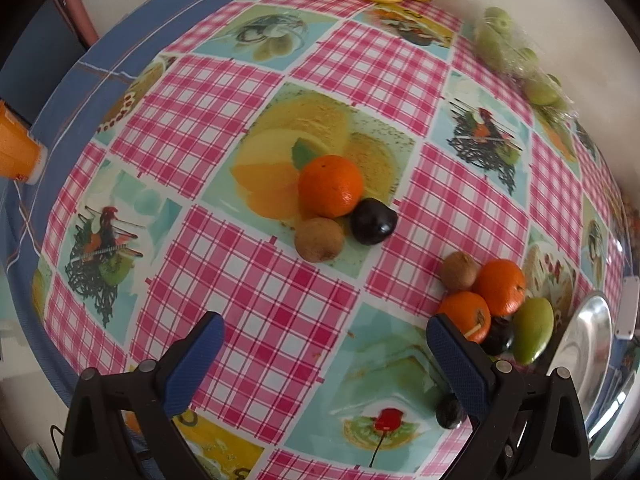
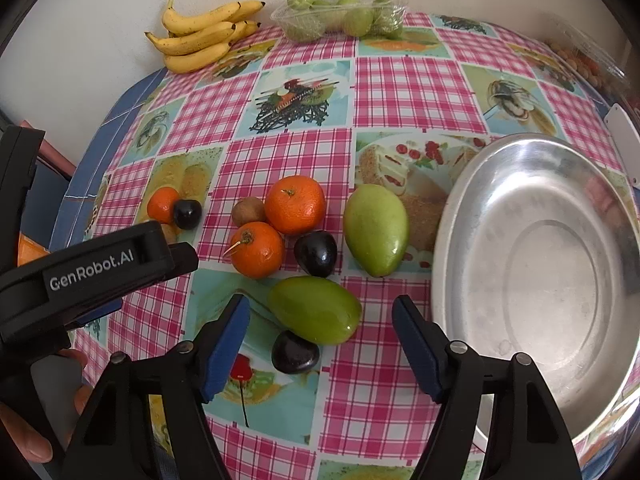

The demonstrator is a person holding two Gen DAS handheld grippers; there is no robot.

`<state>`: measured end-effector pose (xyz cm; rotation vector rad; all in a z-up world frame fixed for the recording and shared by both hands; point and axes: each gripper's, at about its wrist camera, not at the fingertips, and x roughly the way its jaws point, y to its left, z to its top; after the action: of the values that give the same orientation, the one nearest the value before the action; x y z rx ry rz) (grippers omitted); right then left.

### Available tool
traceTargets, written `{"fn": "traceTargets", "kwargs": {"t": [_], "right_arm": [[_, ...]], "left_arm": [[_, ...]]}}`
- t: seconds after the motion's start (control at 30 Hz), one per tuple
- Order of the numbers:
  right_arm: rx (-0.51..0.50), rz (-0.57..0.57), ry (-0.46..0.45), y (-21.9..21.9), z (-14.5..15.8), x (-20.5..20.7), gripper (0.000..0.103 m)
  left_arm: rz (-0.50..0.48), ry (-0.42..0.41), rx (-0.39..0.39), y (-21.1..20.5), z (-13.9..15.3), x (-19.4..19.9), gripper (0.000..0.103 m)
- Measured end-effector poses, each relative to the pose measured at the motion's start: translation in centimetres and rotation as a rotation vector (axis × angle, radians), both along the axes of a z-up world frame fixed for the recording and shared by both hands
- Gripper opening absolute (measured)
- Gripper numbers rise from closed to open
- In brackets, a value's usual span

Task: Organize fruits
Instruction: 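Close the right tool on the green mango while the left tool approaches the black cherry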

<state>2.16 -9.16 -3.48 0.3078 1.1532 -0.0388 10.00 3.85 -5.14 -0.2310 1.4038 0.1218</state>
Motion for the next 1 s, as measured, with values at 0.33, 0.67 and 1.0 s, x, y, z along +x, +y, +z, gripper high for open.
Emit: {"fn": "traceTargets", "kwargs": {"t": [0.33,0.67,1.0], "right_arm": [[-0.038,-0.005,0.056,0.7,-2.1,1.5,0.07],[-0.059,0.008,0.06,1.6,-2.3,1.8,0.058],[-0.022,-0.017,0.03,0.9,-1.6,1.3,0.058]], "left_arm": [[0.012,0.022,0.016,0.9,-2.1,1.4,0.101],[0.016,0.028,0.007,0.6,-1.9,1.4,0.101],[0.012,0.016,-0.006,0.3,-0.7,0.9,0.101]]}}
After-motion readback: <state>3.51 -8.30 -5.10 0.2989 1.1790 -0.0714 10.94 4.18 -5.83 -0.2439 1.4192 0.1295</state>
